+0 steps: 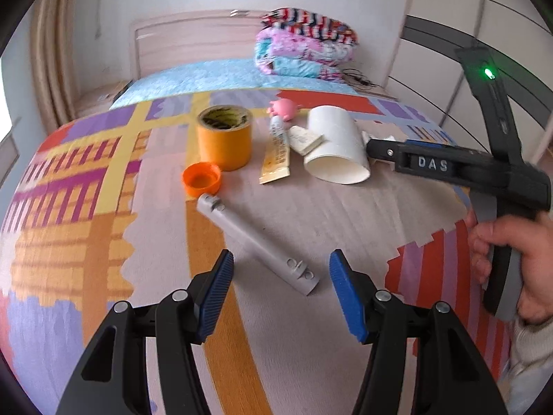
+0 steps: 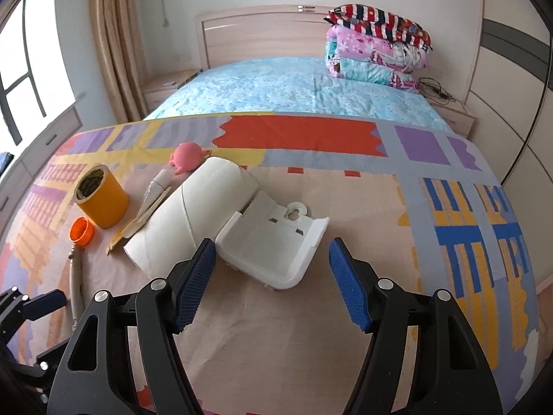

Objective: Collect trash
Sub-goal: 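Grasp the white plastic holder with the right tool while the left tool grasps the grey tube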

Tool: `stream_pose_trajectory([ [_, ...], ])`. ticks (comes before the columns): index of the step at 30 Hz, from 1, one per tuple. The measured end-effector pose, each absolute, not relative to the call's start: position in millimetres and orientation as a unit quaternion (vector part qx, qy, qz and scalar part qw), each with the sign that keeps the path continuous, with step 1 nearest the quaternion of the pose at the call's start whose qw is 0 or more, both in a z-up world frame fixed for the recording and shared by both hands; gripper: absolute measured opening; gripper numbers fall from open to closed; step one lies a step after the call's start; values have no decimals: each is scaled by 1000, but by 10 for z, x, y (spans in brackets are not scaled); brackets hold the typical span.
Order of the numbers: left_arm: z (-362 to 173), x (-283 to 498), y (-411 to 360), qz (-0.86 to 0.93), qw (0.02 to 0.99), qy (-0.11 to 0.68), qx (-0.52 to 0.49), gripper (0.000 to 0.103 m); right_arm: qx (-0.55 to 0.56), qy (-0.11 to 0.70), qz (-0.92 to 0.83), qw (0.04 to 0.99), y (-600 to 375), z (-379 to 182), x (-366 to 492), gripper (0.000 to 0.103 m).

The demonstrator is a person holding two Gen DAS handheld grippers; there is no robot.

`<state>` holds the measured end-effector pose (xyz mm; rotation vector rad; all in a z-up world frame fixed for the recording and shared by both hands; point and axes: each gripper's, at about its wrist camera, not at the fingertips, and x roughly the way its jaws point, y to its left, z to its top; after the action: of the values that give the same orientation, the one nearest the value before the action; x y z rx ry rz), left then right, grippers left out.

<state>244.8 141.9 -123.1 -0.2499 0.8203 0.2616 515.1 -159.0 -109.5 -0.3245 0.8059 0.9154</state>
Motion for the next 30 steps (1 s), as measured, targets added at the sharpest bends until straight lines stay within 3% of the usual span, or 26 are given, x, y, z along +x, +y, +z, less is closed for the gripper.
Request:
stream_pose_trajectory([
  [4, -1215, 2366, 1491, 117, 903, 391, -135, 35, -145, 377, 421, 812, -1719, -1102, 5169, 67],
  [8, -1200, 2290, 1517, 118, 902, 391, -138, 32, -138, 378, 415, 816, -1796, -1093, 5196, 67],
  [19, -1148, 2194, 1505, 128, 903, 388, -129, 7, -186, 372, 408, 812, -1561, -1186, 5176, 67],
  [24, -1126, 2089, 1521, 138, 902, 390, -126, 6, -168, 380, 409, 813, -1601, -1181, 5266, 67],
  [26, -1121, 2032, 1531, 145, 900, 392, -125, 6, -166, 381, 408, 813, -1616, -1182, 5274, 54],
  [30, -1015, 1964, 1534, 152, 904, 377, -130, 7, -164, 383, 407, 813, -1633, -1185, 5268, 54],
])
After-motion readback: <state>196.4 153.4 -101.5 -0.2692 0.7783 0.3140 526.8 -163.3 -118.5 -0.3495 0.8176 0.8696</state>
